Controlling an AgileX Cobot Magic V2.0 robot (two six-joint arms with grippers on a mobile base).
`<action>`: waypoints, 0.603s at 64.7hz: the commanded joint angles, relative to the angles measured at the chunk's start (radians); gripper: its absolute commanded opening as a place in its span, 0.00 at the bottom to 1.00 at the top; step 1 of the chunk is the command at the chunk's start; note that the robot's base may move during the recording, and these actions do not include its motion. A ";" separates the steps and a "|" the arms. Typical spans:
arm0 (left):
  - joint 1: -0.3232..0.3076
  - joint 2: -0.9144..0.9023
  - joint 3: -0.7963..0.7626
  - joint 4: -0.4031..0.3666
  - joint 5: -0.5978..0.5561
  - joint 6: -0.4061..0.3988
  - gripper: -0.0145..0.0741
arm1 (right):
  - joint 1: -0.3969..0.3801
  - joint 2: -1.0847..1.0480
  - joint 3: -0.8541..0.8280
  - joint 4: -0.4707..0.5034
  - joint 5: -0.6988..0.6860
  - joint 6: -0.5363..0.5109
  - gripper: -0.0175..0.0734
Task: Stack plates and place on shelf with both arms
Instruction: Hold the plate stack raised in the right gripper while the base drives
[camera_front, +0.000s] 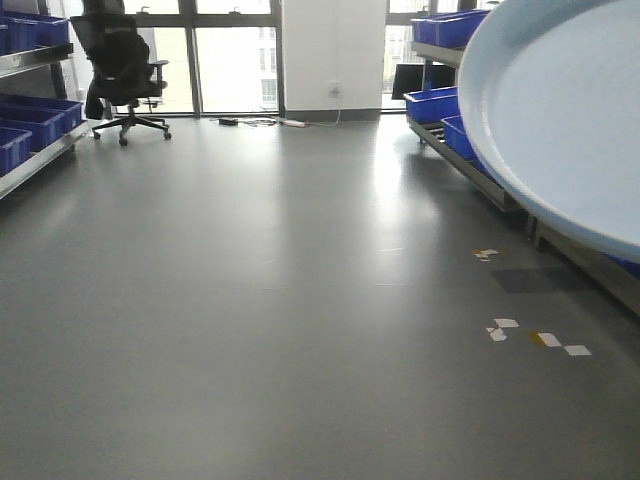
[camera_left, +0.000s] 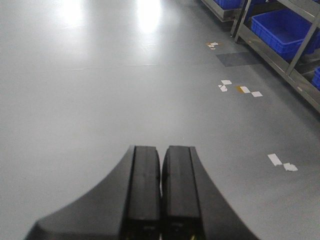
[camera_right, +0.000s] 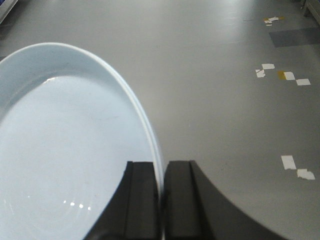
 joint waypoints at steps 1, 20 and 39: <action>0.002 -0.001 -0.031 0.000 -0.077 -0.006 0.26 | -0.008 0.004 -0.032 0.002 -0.090 -0.003 0.25; 0.002 -0.001 -0.031 0.000 -0.077 -0.006 0.26 | -0.008 0.004 -0.032 0.002 -0.090 -0.003 0.25; 0.002 -0.001 -0.031 0.000 -0.077 -0.006 0.26 | -0.008 0.004 -0.032 0.002 -0.089 -0.003 0.25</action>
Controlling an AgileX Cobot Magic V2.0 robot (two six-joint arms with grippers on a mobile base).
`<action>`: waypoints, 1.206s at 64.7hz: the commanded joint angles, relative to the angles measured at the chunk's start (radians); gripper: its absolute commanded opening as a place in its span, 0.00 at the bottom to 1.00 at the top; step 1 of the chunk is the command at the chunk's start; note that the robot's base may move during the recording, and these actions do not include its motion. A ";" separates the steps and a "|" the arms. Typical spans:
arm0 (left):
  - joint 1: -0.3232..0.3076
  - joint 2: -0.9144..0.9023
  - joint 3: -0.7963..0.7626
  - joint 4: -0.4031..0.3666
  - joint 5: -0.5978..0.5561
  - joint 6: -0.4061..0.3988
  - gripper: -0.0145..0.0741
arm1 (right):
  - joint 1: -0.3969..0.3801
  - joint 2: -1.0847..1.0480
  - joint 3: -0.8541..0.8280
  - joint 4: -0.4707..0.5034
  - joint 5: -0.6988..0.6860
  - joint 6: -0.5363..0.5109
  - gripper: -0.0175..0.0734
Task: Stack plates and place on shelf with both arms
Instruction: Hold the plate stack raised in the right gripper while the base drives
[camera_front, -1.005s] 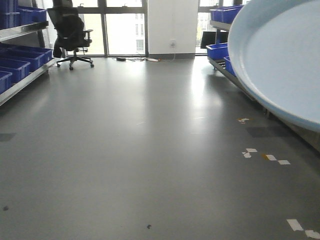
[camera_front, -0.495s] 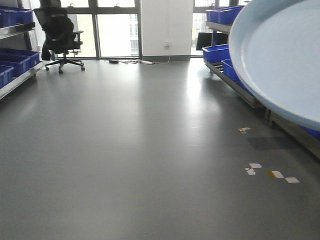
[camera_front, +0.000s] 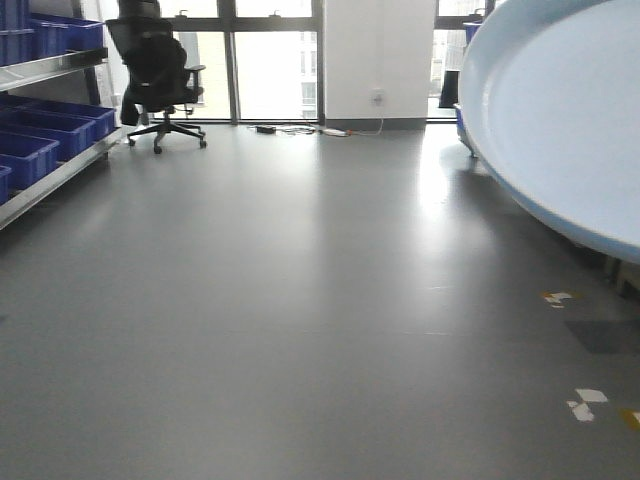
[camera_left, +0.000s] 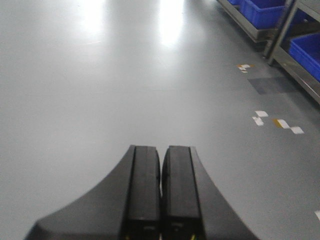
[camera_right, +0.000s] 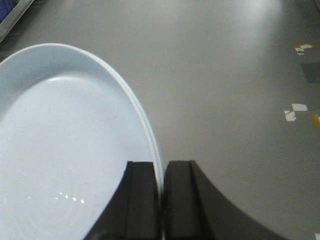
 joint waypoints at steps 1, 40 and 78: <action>0.002 -0.001 -0.031 0.000 -0.077 -0.006 0.26 | -0.008 0.004 -0.032 0.002 -0.089 -0.003 0.25; 0.002 -0.001 -0.031 0.000 -0.077 -0.006 0.26 | -0.008 0.004 -0.032 0.002 -0.089 -0.003 0.25; 0.002 -0.001 -0.031 0.000 -0.079 -0.006 0.26 | -0.008 0.004 -0.032 0.002 -0.089 -0.003 0.25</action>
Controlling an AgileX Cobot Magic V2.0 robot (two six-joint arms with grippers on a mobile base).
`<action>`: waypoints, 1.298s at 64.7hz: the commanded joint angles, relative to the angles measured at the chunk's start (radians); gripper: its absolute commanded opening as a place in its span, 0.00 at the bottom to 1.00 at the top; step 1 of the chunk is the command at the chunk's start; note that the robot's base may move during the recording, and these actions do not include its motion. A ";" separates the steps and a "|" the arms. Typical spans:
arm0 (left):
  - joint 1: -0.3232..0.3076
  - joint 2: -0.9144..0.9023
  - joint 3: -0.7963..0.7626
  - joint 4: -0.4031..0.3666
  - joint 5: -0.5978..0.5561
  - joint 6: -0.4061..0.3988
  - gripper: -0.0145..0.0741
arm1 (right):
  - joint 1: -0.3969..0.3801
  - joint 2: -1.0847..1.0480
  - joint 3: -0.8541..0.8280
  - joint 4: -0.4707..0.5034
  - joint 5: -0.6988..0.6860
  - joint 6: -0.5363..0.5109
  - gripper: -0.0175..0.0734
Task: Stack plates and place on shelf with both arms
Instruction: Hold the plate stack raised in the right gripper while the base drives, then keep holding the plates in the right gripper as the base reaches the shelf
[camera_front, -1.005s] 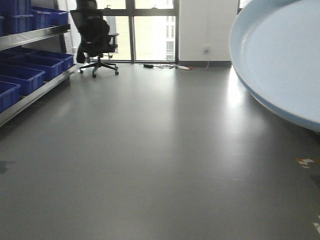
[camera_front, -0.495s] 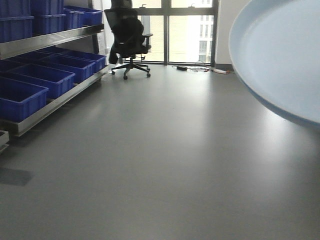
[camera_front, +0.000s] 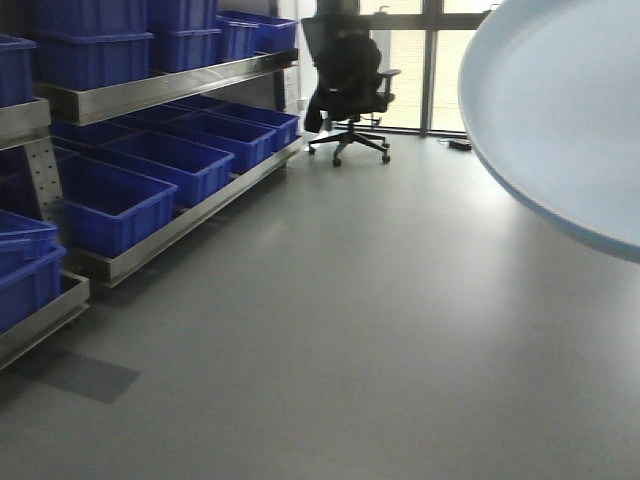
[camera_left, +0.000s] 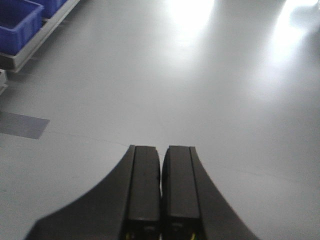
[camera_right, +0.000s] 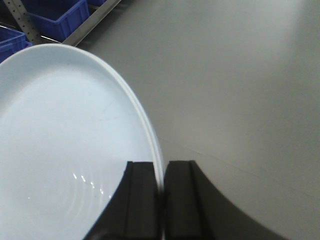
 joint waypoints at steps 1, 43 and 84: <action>0.002 -0.001 -0.031 0.000 -0.079 -0.006 0.26 | -0.008 0.004 -0.032 0.002 -0.089 -0.003 0.25; 0.002 -0.001 -0.031 0.000 -0.079 -0.006 0.26 | -0.008 0.004 -0.032 0.002 -0.089 -0.003 0.25; 0.002 -0.001 -0.031 0.000 -0.079 -0.006 0.26 | -0.008 0.004 -0.032 0.002 -0.089 -0.003 0.25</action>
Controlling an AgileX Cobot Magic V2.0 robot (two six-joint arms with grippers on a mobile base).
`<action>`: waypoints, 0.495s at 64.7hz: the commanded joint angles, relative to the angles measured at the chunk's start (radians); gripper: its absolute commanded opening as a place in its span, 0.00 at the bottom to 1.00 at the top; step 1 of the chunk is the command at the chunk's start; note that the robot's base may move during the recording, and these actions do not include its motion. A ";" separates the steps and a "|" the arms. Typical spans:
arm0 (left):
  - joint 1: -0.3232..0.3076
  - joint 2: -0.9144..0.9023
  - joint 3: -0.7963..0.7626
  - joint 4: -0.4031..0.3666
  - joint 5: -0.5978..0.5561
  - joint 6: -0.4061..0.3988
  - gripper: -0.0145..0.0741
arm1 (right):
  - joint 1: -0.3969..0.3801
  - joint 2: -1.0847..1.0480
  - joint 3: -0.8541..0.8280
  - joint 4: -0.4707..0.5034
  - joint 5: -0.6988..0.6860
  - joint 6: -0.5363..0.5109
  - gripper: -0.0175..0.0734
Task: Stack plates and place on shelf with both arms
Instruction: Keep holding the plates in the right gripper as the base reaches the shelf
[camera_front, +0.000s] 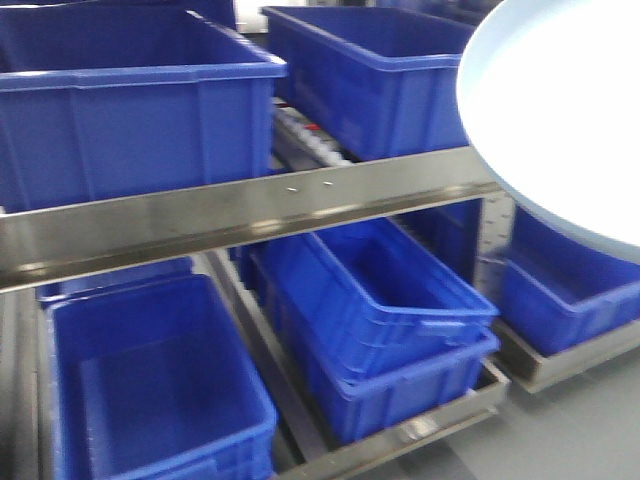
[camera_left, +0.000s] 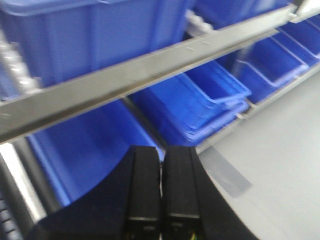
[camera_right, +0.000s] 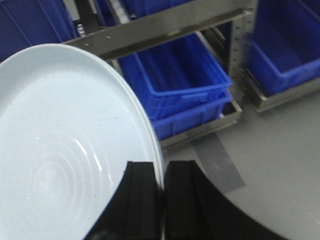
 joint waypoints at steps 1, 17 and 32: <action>0.002 -0.001 -0.031 0.000 -0.079 -0.006 0.26 | -0.008 0.004 -0.032 0.005 -0.089 -0.003 0.25; 0.002 -0.001 -0.031 0.000 -0.079 -0.006 0.26 | -0.008 0.004 -0.032 0.005 -0.089 -0.003 0.25; 0.002 -0.001 -0.031 0.000 -0.079 -0.006 0.26 | -0.008 0.004 -0.032 0.005 -0.089 -0.003 0.25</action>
